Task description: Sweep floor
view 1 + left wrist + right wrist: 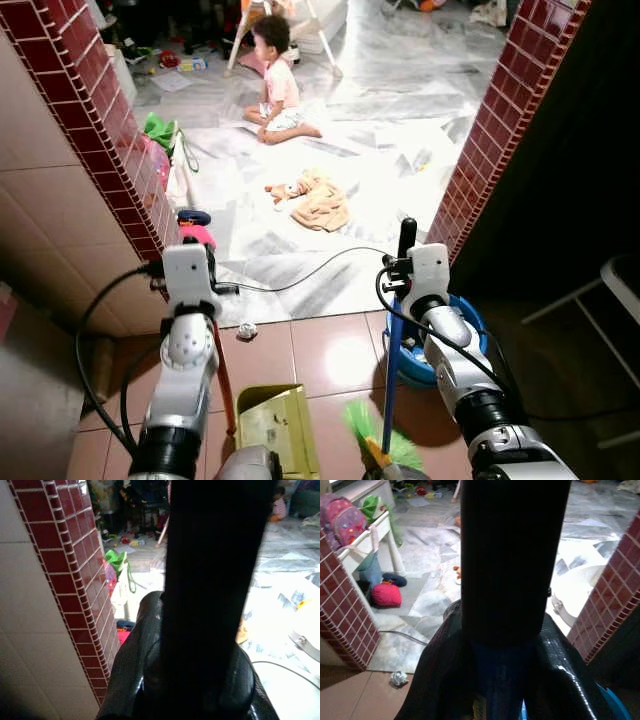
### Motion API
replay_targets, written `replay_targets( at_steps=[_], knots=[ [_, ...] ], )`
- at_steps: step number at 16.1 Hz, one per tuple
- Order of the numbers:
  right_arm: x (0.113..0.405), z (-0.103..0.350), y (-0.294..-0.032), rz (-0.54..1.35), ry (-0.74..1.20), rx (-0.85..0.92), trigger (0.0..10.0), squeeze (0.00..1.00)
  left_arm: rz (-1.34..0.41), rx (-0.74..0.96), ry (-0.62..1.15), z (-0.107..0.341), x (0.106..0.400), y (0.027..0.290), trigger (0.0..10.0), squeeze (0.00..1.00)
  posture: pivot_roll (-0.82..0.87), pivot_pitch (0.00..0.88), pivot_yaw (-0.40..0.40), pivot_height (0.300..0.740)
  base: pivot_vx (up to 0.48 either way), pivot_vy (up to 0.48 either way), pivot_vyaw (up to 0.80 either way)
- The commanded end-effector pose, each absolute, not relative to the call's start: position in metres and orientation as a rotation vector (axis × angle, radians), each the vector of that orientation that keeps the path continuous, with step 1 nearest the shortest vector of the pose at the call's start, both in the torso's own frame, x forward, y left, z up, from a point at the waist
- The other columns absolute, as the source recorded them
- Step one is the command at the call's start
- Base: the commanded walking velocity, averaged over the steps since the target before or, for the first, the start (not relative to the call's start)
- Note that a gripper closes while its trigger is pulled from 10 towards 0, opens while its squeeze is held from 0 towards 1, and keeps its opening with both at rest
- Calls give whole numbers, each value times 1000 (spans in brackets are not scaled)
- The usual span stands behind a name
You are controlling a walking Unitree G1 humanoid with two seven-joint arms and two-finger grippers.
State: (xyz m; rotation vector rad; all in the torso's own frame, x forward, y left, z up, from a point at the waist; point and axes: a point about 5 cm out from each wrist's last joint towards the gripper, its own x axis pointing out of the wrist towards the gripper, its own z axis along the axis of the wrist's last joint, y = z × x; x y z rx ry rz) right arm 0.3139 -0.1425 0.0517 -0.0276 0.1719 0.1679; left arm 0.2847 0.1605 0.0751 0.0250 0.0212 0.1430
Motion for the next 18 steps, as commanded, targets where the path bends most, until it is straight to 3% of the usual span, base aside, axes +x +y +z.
replay_targets(
  at_steps=[1,6,9,12,18],
  knots=[
    [312,48,-147,132,171,14,10000,0,165,7,75,65,279,165,10000,0,-5,0,45,740,0,0,0],
    [310,47,-152,121,149,42,10000,0,173,75,32,70,287,167,10000,0,-16,0,32,740,0,0,494],
    [323,69,-142,149,43,56,10000,0,122,-31,19,72,293,162,10000,0,-15,0,26,740,0,0,0],
    [330,91,-133,149,-55,102,10000,0,82,32,-71,91,302,156,10000,0,4,0,19,740,0,0,0],
    [336,112,-115,232,-154,66,10000,0,92,-15,-106,105,309,154,10000,0,11,0,18,740,0,0,119]
  ],
)
